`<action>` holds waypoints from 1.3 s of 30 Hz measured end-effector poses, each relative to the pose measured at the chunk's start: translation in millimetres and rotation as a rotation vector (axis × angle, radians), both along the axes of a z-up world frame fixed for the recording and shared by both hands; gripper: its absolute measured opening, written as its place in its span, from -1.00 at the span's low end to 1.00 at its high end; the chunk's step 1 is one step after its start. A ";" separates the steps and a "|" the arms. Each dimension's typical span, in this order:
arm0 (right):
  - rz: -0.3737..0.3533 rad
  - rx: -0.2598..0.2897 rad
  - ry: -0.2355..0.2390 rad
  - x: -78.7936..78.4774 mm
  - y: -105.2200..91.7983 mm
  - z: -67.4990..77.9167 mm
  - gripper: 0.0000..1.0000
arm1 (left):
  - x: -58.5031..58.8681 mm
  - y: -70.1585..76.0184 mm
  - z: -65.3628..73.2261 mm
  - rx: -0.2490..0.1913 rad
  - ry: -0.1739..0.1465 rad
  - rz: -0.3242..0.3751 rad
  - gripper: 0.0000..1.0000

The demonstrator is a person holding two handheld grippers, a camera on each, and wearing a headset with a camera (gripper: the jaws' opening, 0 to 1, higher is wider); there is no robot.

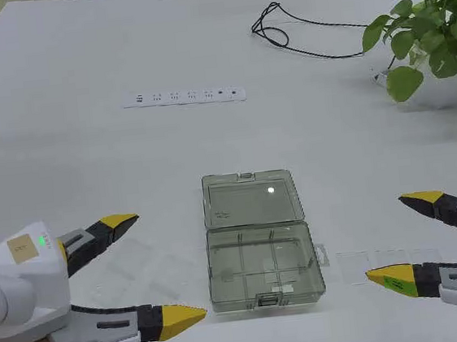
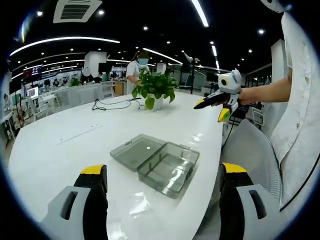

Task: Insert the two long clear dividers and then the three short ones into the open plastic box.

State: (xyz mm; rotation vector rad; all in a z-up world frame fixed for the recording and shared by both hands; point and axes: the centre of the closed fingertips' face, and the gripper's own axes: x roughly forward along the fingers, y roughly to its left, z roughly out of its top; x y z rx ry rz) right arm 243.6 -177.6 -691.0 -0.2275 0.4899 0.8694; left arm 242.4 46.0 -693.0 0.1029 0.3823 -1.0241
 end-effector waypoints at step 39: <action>0.007 0.003 0.014 3.0 1.5 -5.8 0.60 | 2.5 -3.5 -4.8 0.004 0.017 -0.008 0.87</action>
